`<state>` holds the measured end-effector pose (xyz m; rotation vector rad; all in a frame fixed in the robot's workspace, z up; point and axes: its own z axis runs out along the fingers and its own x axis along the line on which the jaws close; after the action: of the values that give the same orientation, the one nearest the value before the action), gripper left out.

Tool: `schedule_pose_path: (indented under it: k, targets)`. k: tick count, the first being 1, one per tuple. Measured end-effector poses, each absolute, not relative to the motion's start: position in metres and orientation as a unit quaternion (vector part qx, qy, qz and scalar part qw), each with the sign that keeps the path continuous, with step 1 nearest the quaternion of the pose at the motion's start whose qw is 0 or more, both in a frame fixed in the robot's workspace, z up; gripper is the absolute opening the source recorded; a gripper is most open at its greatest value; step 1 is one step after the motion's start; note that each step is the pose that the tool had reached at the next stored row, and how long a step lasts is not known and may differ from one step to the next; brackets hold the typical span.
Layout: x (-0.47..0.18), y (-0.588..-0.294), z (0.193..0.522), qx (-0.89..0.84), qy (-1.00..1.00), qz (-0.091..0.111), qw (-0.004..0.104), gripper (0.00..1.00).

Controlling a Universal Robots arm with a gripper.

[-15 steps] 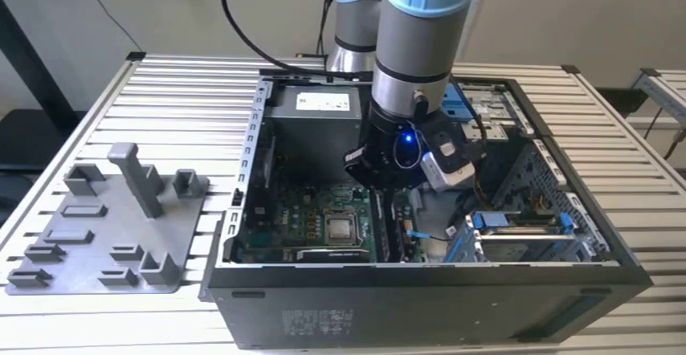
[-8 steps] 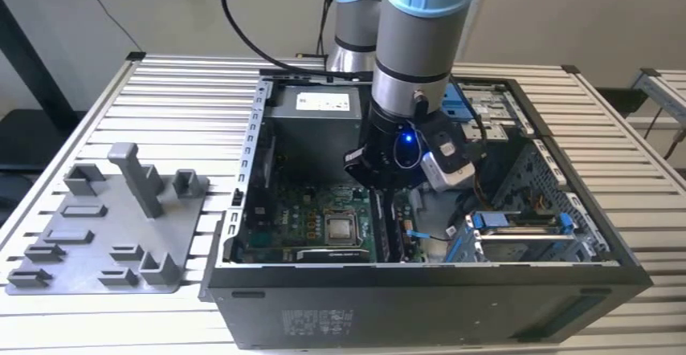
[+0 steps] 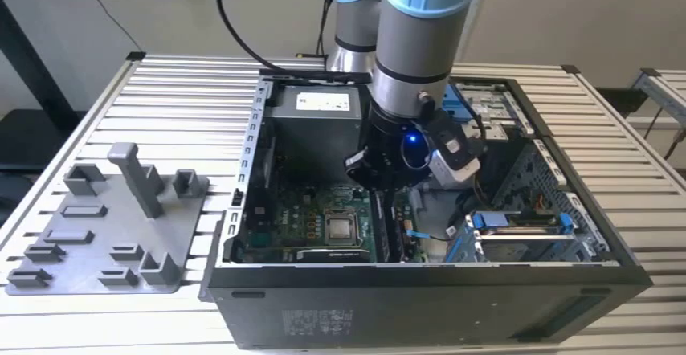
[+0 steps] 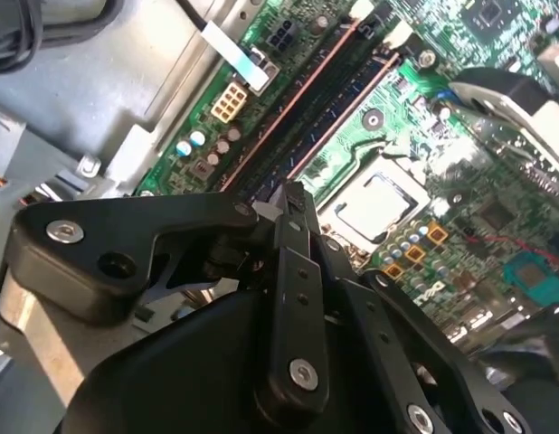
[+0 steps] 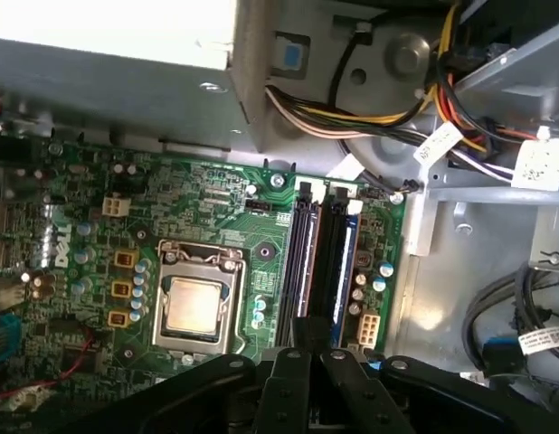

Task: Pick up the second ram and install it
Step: 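Press down the second ram until it locks into place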

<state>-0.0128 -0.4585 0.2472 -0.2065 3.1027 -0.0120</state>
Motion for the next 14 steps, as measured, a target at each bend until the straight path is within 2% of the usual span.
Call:
schedule_pose_path:
  k: [6,14]
  targets:
    - [-0.0128,-0.4586,0.2465,-0.119,0.993,-0.001,0.016,0.11]
    - [-0.0129,-0.4585,0.2435,-0.17,0.985,0.014,0.018,0.11]
